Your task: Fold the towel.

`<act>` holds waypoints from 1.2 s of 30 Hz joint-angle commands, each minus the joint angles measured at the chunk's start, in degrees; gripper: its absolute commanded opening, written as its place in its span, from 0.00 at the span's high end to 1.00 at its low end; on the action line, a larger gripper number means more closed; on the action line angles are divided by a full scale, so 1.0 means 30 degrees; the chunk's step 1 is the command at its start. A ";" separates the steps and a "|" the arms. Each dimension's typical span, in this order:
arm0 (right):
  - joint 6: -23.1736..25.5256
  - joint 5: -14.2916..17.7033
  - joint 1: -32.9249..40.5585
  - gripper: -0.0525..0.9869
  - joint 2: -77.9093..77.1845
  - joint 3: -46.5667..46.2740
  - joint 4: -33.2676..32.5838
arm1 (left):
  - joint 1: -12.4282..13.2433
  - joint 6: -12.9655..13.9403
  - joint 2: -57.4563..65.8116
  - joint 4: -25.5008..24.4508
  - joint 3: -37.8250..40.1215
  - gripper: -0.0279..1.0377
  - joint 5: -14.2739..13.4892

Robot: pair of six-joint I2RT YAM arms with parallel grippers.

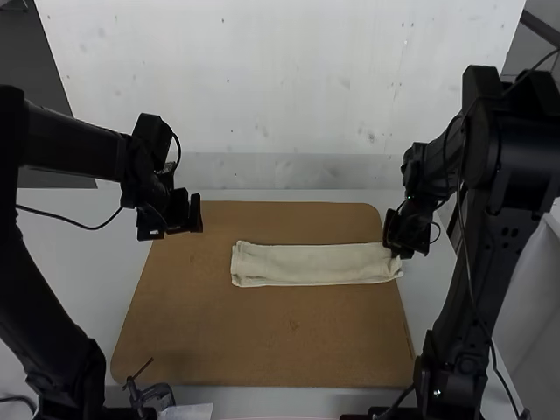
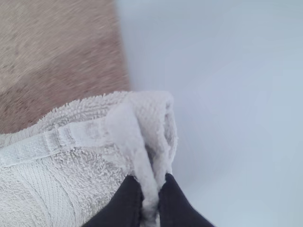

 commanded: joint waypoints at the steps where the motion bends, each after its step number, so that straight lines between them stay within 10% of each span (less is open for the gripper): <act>1: -0.1935 0.0419 -0.2094 0.94 -0.0871 0.0085 0.0048 | 0.0020 0.0203 -0.0806 0.0070 -0.0346 0.04 0.0185; 11: -0.3400 0.0390 -0.4291 0.94 -0.0871 0.1491 -0.0919 | -0.0068 0.0145 -0.1099 0.0100 -0.0756 0.04 0.0185; 26: 0.2606 0.2616 0.8892 0.94 -0.0959 0.3249 -0.2969 | 0.0342 0.0145 -0.1831 0.0100 -0.1430 0.04 0.0185; 36: 0.4979 0.3173 1.3433 0.94 0.2440 0.7439 -0.4610 | 0.0869 0.0232 -0.2036 0.0100 -0.1898 0.04 0.0331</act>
